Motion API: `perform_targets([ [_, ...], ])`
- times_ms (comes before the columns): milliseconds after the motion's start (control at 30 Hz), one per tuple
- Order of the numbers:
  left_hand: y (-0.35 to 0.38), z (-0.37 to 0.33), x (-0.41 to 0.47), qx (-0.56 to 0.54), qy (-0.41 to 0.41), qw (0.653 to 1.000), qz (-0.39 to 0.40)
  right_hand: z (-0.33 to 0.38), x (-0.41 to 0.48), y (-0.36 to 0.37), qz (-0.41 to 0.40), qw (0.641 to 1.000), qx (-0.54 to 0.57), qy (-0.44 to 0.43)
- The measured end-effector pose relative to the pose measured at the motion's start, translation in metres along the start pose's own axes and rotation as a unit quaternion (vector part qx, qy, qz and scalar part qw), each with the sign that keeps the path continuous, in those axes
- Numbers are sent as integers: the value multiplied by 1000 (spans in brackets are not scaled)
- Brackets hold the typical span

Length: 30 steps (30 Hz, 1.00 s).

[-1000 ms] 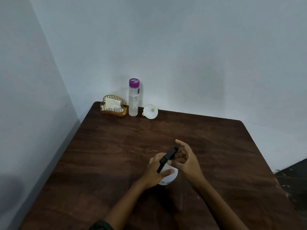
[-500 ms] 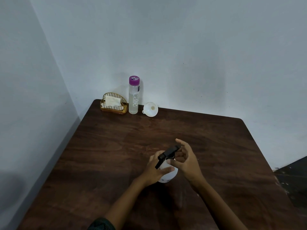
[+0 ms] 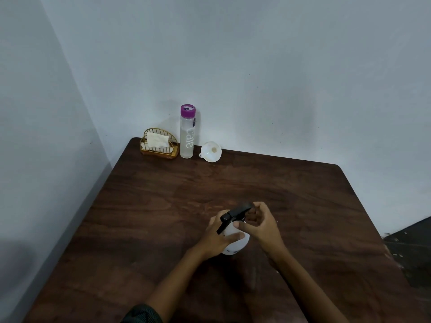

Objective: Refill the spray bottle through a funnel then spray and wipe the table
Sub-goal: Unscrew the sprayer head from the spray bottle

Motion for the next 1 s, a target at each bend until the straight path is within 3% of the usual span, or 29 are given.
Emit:
perform_targets([
  [167,1,-9,1,71,53,996,21,-5,2,-4,41,999,-13,3],
  [300,-1,-6,-1,12,30,999,-1,-6,-2,-3,82,996,14,27],
  [500,1,1,2,-11,22,1000,-5,4,3,-1,53,999,-8,-5],
  [800,2,7,6,-11,29,999,-6,0,0,-6,116,993,-24,21],
  [1000,2,8,6,7,31,999,1,5,4,-3,81,996,-29,-4],
])
Point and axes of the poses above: each hand's wrist, its own x-axis towards the middle knuckle, its own y-axis out of the palm, z = x × y, the point moved 4 cm from there along x, towards the middle knuckle, and after that the axes turned 13 degrees about y, right-handed, at the moved point
